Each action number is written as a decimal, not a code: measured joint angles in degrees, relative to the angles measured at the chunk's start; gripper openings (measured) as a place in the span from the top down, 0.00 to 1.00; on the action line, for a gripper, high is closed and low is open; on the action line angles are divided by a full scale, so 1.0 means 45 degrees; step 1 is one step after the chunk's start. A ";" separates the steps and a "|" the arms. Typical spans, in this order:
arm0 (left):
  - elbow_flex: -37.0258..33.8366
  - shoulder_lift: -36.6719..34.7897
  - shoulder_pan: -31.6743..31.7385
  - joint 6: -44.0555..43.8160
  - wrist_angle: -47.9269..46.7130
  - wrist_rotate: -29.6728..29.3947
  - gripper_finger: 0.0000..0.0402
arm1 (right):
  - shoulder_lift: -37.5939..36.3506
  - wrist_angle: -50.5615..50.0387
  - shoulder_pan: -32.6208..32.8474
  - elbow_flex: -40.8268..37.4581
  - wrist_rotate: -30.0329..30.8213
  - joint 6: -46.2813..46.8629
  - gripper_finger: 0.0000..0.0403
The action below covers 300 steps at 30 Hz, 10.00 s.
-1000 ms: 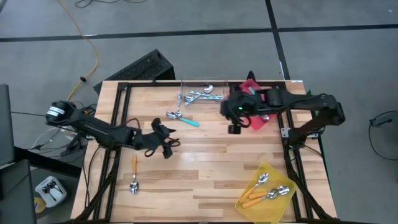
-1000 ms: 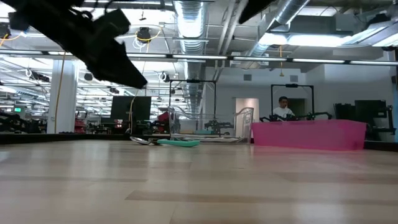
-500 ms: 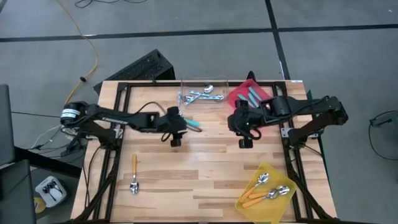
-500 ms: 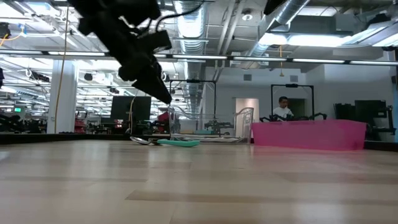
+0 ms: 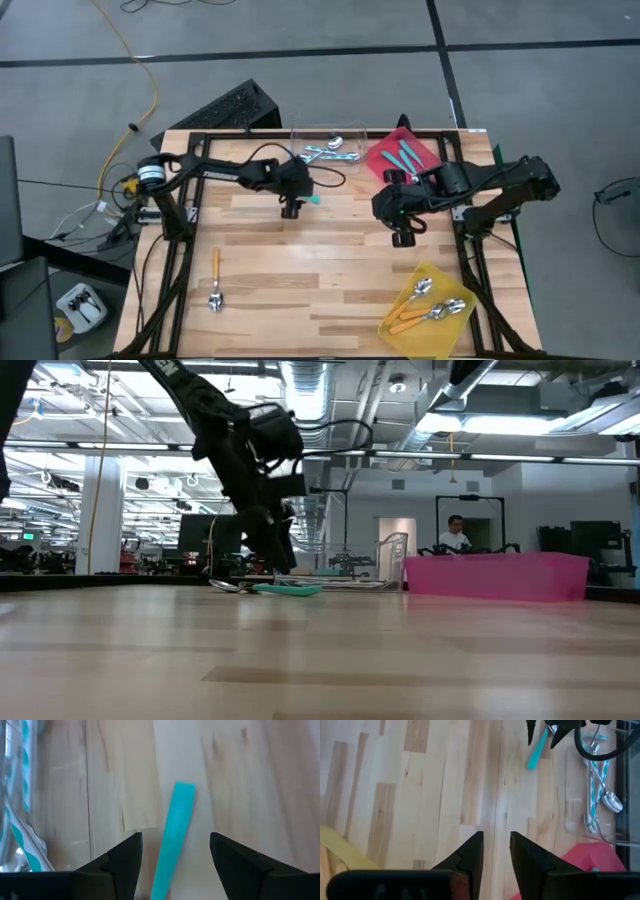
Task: Sort silverware by color (type)
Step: Put the blue spoon into the red bin
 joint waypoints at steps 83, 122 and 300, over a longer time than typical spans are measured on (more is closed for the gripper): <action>-0.1109 -1.1668 -1.4409 -0.5854 -0.1825 -0.9952 0.49 | 0.7905 1.9862 -0.4381 -0.6847 0.0369 0.0271 0.44; -0.1557 -1.1659 -1.4409 -0.6951 -0.1757 -1.0614 0.49 | 0.7893 1.9326 -0.4476 -0.6839 0.0235 0.1575 0.75; -0.1562 -0.8905 -1.4492 -0.6354 -0.0727 -1.2176 0.49 | -0.4970 0.7638 -0.6483 -1.4275 0.3535 0.8449 0.60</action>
